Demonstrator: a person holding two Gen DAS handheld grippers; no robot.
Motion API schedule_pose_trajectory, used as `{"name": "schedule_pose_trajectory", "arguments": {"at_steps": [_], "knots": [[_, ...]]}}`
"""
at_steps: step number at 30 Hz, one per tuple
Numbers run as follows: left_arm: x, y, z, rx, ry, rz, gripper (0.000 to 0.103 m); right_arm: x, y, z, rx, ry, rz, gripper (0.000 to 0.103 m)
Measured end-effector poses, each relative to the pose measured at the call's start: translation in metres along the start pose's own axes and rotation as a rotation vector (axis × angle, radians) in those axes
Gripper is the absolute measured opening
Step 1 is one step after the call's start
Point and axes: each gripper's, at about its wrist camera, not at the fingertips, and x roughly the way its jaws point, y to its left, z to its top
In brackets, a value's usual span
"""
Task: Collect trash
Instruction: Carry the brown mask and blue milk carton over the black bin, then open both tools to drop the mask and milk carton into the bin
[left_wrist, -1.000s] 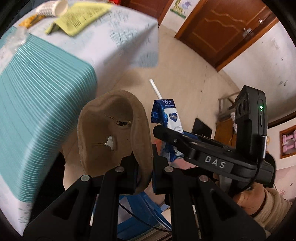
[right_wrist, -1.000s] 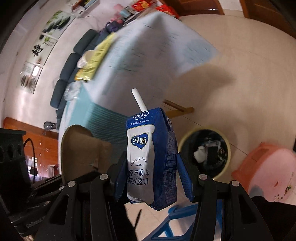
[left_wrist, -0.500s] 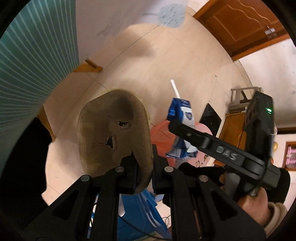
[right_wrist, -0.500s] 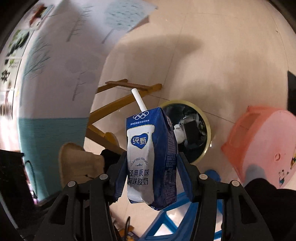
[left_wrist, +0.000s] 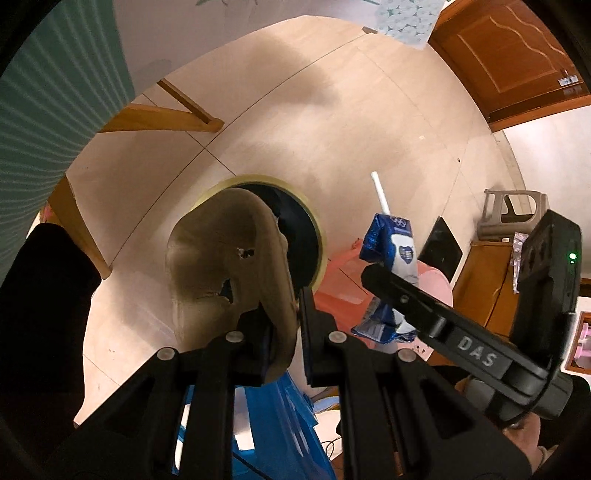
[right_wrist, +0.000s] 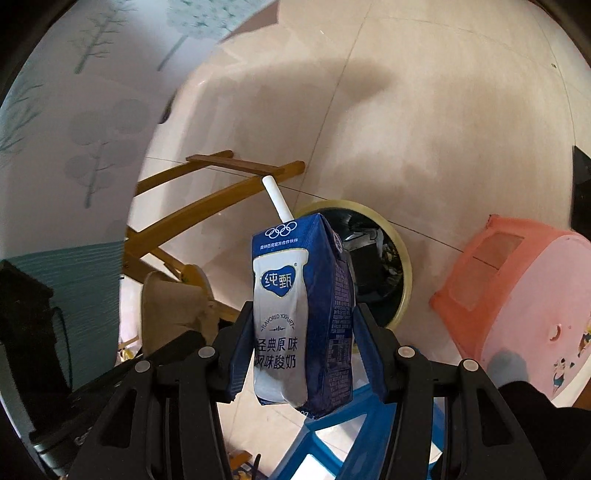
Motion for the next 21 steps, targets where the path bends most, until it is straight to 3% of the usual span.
{"name": "schedule_pose_trajectory", "arguments": {"at_steps": [13,21], "knots": [[0.017,-0.003,0.011,-0.004,0.061,0.01,0.011,0.035,0.007,0.008,-0.013,0.051,0.014,0.052],[0.019,0.006,0.013,-0.038,0.063,0.019,0.033,0.033,0.004,0.01,-0.005,0.047,0.025,0.052]]}}
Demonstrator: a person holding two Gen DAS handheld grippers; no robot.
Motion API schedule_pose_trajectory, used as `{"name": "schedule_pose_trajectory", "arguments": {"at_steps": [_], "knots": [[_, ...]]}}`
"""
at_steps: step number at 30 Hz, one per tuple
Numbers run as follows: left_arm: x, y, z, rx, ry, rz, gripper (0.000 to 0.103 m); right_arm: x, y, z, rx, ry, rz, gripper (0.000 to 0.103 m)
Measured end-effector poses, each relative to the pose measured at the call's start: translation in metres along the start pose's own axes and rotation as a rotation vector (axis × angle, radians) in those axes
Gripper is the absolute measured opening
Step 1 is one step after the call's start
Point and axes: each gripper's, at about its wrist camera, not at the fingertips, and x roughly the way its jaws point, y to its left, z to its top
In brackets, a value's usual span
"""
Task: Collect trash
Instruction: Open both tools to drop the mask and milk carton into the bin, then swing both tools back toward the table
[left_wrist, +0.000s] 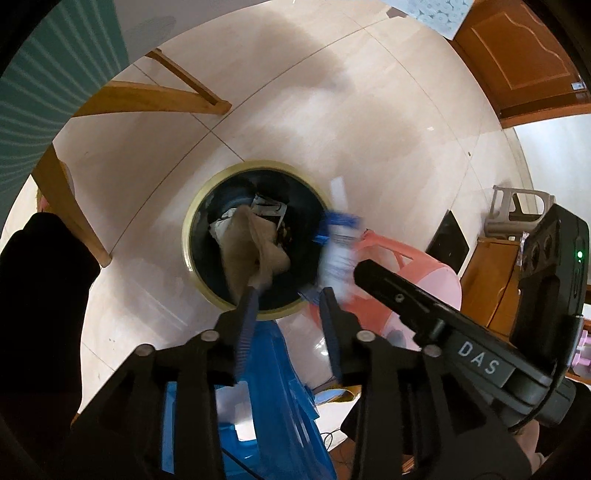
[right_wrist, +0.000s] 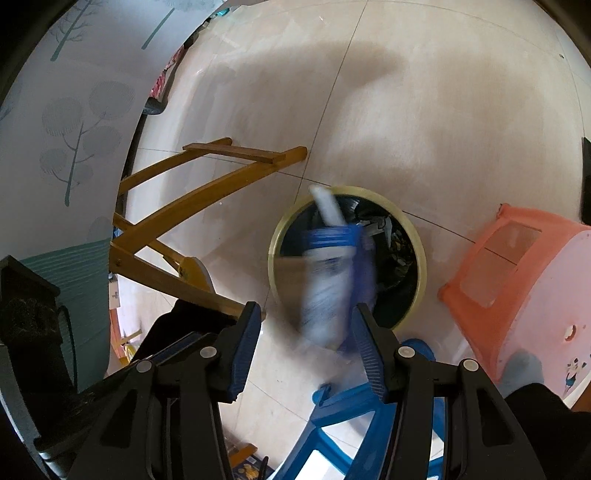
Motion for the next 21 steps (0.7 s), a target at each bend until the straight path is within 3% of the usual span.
{"name": "schedule_pose_trajectory", "arguments": {"at_steps": [11,21], "knots": [[0.0,0.01,-0.004,-0.053,-0.007,0.019,0.033,-0.003,0.007,0.0,-0.034,0.004,-0.001,0.052],[-0.012,0.016,-0.013,-0.089,-0.022,0.008,0.033,-0.017,0.008,-0.001,-0.076,-0.035,-0.084,0.052]]}}
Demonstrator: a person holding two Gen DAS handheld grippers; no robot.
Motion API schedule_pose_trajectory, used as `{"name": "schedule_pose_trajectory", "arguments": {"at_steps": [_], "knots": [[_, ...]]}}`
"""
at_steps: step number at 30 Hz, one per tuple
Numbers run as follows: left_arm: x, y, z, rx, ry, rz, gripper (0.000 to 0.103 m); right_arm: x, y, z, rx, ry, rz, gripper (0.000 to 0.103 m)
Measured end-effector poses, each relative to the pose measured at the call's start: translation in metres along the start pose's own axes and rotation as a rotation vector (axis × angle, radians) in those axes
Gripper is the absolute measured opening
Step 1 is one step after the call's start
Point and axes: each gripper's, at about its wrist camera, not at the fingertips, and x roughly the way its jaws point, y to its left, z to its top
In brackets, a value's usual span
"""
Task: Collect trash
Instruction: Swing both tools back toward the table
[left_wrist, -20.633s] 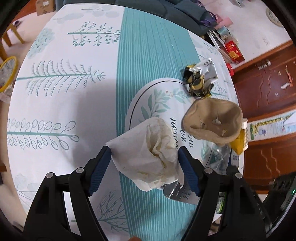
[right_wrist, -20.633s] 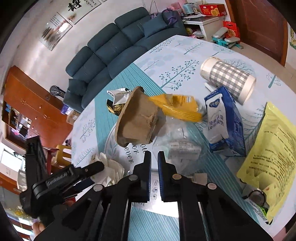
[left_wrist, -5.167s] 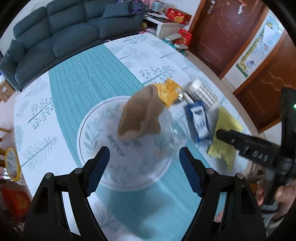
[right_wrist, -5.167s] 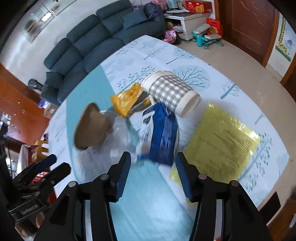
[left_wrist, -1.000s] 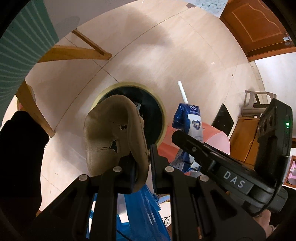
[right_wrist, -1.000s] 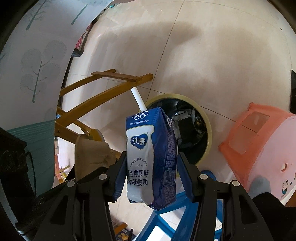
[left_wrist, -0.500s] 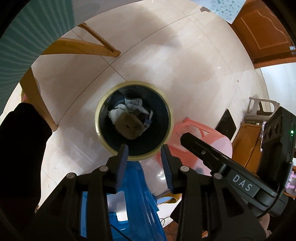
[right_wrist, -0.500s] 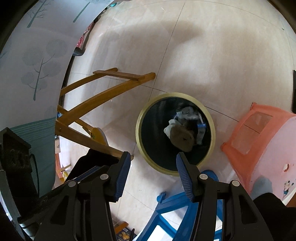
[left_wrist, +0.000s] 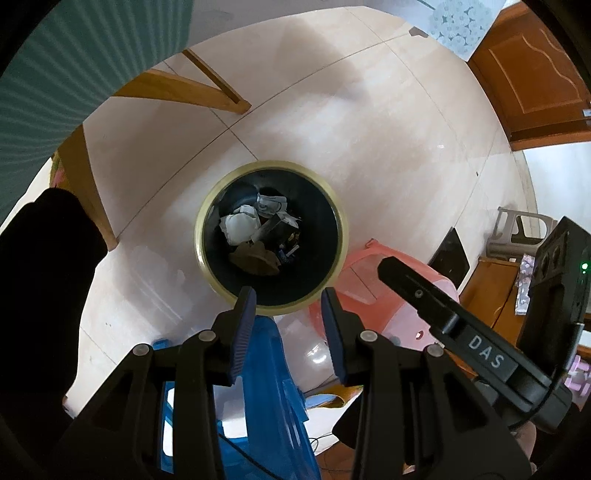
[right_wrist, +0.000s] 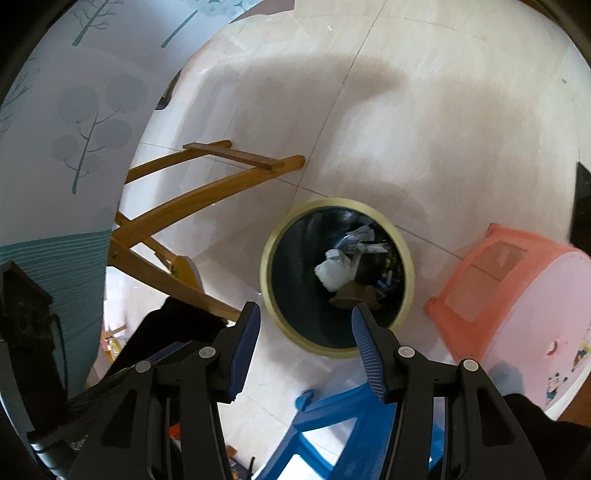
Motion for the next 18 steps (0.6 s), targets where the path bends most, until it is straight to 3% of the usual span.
{"name": "schedule_pose_trajectory", "arguments": {"at_steps": [8,18], "knots": [[-0.022,0.004,-0.012,-0.033,0.004,-0.029,0.033,-0.023,0.005,-0.006,-0.045,-0.001,-0.069,0.052],[-0.066,-0.006,-0.049,0.051,0.012,-0.072,0.033,-0.085,0.018,-0.013,-0.026,-0.053,-0.078,0.053]]}}
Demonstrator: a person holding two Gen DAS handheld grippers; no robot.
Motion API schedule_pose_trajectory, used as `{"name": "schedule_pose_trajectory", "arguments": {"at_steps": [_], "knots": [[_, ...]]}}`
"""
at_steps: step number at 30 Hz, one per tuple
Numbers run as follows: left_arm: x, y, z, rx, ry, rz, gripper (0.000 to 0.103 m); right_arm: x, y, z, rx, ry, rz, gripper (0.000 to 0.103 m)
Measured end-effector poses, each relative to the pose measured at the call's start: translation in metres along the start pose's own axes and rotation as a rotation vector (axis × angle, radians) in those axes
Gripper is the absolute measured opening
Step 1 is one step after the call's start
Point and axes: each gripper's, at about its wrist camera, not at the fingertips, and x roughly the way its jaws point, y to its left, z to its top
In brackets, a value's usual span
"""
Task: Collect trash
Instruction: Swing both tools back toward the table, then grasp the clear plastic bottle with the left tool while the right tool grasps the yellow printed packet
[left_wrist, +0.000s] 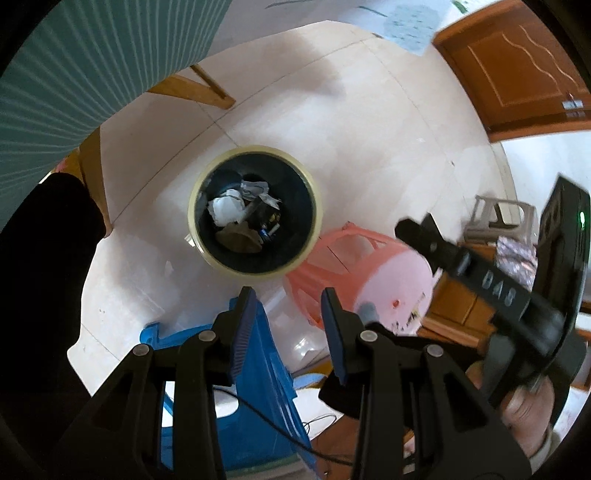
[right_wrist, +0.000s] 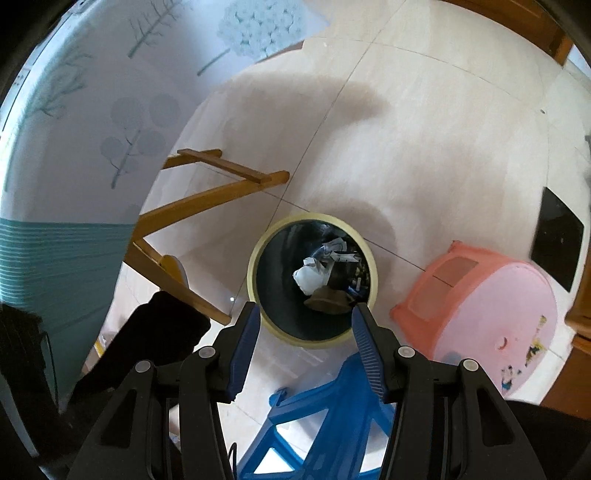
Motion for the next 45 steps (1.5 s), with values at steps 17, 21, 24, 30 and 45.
{"name": "schedule_pose_trajectory", "arguments": {"at_steps": [17,21,24,30,45], "knots": [[-0.164,-0.024,-0.033,0.182,-0.256,-0.131,0.033,-0.143,0.058,-0.019,-0.106,-0.185,0.081,0.053],[-0.211,-0.001,-0.026,0.148,-0.333,-0.144,0.033,-0.17,0.097,-0.013,-0.168,-0.217,0.124,0.053],[-0.238,0.024,-0.018,0.104,-0.38,-0.139,0.033,-0.183,0.128,-0.003,-0.202,-0.221,0.174,0.053],[-0.283,0.078,0.001,0.024,-0.463,-0.126,0.033,-0.184,0.191,0.022,-0.264,-0.216,0.234,0.058],[-0.314,0.16,0.083,-0.103,-0.56,-0.112,0.033,-0.127,0.27,0.113,-0.15,-0.196,0.326,0.066]]}}
